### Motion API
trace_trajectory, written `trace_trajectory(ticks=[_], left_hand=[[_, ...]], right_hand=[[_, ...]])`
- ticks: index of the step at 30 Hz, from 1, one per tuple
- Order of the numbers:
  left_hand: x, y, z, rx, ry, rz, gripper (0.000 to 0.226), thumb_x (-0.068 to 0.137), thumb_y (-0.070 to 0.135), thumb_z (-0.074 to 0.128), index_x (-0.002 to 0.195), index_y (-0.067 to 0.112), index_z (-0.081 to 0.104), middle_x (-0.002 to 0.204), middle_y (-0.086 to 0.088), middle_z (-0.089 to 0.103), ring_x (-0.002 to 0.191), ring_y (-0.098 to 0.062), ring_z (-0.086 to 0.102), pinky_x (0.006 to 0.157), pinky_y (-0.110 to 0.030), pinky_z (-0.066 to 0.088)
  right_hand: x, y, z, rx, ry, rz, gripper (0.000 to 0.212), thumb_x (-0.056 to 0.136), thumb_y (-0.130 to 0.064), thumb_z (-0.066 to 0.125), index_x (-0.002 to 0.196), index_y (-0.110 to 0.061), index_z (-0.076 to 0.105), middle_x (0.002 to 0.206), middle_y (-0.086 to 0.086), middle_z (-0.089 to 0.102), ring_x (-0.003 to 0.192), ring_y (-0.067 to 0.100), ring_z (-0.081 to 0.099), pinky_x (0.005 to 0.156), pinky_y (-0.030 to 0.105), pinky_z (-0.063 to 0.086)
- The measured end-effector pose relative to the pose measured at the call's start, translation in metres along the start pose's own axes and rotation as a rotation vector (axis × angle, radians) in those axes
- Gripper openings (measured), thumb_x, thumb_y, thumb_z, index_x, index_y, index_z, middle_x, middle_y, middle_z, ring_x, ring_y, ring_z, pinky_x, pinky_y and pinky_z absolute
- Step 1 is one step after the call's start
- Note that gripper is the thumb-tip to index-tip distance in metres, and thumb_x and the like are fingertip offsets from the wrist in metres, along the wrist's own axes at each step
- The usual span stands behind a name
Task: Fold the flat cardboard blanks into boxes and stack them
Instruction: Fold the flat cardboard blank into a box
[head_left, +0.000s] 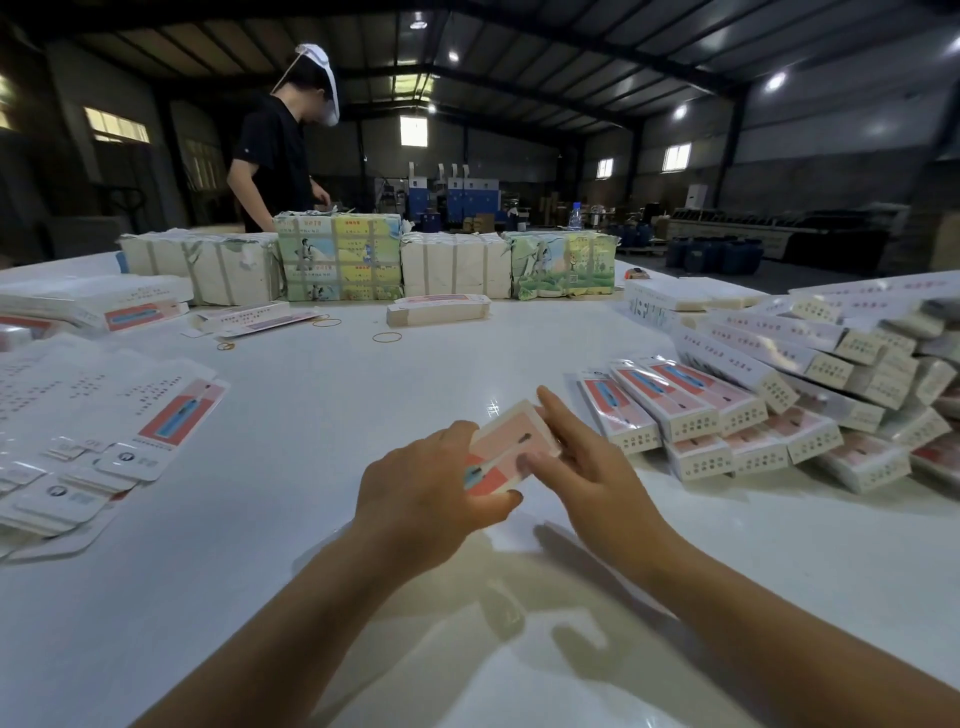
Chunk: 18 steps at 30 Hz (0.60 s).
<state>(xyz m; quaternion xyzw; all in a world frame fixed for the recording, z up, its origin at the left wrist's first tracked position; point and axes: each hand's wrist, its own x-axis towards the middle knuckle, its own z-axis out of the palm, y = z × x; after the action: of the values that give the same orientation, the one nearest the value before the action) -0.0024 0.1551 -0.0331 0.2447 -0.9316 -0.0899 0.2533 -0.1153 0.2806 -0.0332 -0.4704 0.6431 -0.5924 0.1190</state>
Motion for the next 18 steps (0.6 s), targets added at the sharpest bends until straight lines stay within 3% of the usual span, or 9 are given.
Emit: trace_trajectory(ticks=[3,5,7,9,13,16,18], left_hand=[[0.001,-0.006,-0.001,-0.054,-0.001,0.004,0.059,0.075,0.069,0.057,0.12,0.034,0.044,0.114,0.013,0.058,0.076,-0.009,0.056,0.07,-0.024,0.054],[0.001,-0.008,-0.001,-0.057,-0.014,0.019,0.059,0.074,0.069,0.057,0.12,0.035,0.044,0.114,0.013,0.059,0.075,-0.009,0.054,0.065,-0.018,0.049],[0.003,-0.012,-0.003,-0.044,-0.027,0.024,0.06,0.073,0.069,0.058,0.121,0.035,0.043,0.117,0.013,0.059,0.075,-0.008,0.053,0.061,-0.014,0.043],[0.004,-0.015,-0.006,-0.021,-0.043,0.023,0.061,0.072,0.068,0.06,0.122,0.037,0.043,0.117,0.014,0.059,0.075,-0.008,0.053,0.06,-0.013,0.043],[0.006,-0.018,-0.009,0.018,-0.082,0.024,0.06,0.07,0.068,0.063,0.119,0.039,0.043,0.112,0.015,0.059,0.071,-0.008,0.055,0.062,-0.016,0.048],[0.005,-0.016,-0.013,0.036,-0.142,0.081,0.054,0.068,0.072,0.061,0.106,0.039,0.044,0.096,0.016,0.058,0.071,-0.006,0.055,0.061,-0.019,0.049],[0.002,-0.016,-0.012,0.02,-0.203,0.118,0.056,0.068,0.073,0.06,0.108,0.037,0.047,0.097,0.017,0.059,0.078,-0.005,0.057,0.069,-0.021,0.051]], right_hand=[[0.001,0.002,-0.005,0.08,0.07,0.044,0.044,0.094,-0.015,0.055,0.134,-0.031,0.047,0.133,-0.011,0.057,0.114,0.002,0.057,0.099,0.031,0.049],[-0.003,0.002,-0.003,0.014,-0.016,0.001,0.037,0.091,-0.014,0.056,0.121,-0.035,0.058,0.118,-0.012,0.065,0.105,0.007,0.063,0.09,0.04,0.054],[-0.005,0.001,-0.001,-0.031,-0.065,-0.046,0.039,0.09,-0.01,0.055,0.118,-0.037,0.059,0.113,-0.014,0.067,0.103,0.007,0.063,0.089,0.038,0.054],[-0.003,0.003,-0.002,-0.1,-0.065,-0.078,0.044,0.09,-0.008,0.056,0.127,-0.033,0.054,0.121,-0.016,0.062,0.11,0.003,0.058,0.095,0.036,0.05],[-0.002,0.008,-0.006,-0.279,-0.073,-0.193,0.074,0.082,-0.032,0.058,0.146,-0.038,0.021,0.146,-0.023,0.03,0.124,-0.01,0.037,0.1,0.015,0.04],[0.001,0.011,-0.01,-0.457,-0.183,-0.389,0.082,0.081,-0.028,0.061,0.147,-0.037,0.013,0.157,-0.018,0.012,0.141,0.002,0.02,0.11,0.017,0.031],[0.004,0.015,-0.011,-0.63,-0.236,-0.552,0.072,0.081,-0.025,0.067,0.144,-0.025,0.033,0.152,-0.005,0.031,0.136,0.018,0.033,0.106,0.033,0.04]])
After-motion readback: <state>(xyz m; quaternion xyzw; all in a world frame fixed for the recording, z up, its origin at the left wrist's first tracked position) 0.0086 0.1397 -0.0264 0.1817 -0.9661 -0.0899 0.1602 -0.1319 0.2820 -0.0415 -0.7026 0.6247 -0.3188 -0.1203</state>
